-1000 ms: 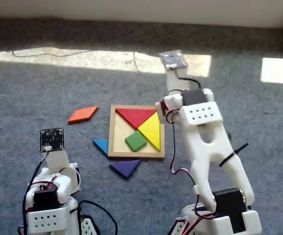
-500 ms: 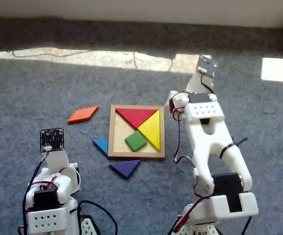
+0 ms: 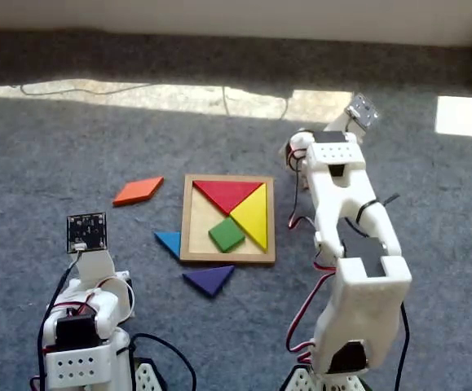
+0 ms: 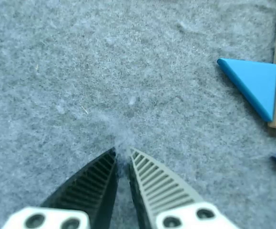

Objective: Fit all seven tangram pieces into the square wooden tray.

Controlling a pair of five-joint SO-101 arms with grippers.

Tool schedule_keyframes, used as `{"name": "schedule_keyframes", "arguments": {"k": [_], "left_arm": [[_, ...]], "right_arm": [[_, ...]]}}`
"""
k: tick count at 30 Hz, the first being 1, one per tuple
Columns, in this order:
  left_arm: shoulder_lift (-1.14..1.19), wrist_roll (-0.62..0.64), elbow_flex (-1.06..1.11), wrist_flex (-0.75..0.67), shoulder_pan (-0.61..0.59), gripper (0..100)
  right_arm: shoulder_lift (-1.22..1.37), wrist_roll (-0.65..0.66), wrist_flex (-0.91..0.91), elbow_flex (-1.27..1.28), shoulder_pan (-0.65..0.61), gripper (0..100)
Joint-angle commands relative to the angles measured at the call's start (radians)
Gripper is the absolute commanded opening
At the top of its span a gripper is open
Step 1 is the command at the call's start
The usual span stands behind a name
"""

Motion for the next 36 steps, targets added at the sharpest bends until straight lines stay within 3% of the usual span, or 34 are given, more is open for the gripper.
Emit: {"name": "schedule_keyframes", "arguments": {"k": [1, 20, 26, 36], "left_arm": [[-0.039, -0.005, 0.021, 0.008, -0.010, 1], [-0.039, -0.005, 0.021, 0.008, -0.010, 1], [-0.039, -0.005, 0.021, 0.008, -0.010, 1], [-0.039, -0.005, 0.021, 0.008, -0.010, 1]], "right_arm": [[0.008, -0.012, 0.008, -0.070, 0.018, 30.7], [0.041, -0.015, -0.033, -0.073, 0.068, 30.4], [0.042, -0.006, -0.031, -0.073, 0.085, 16.0], [0.042, 0.008, -0.027, -0.068, 0.099, 15.2]]}}
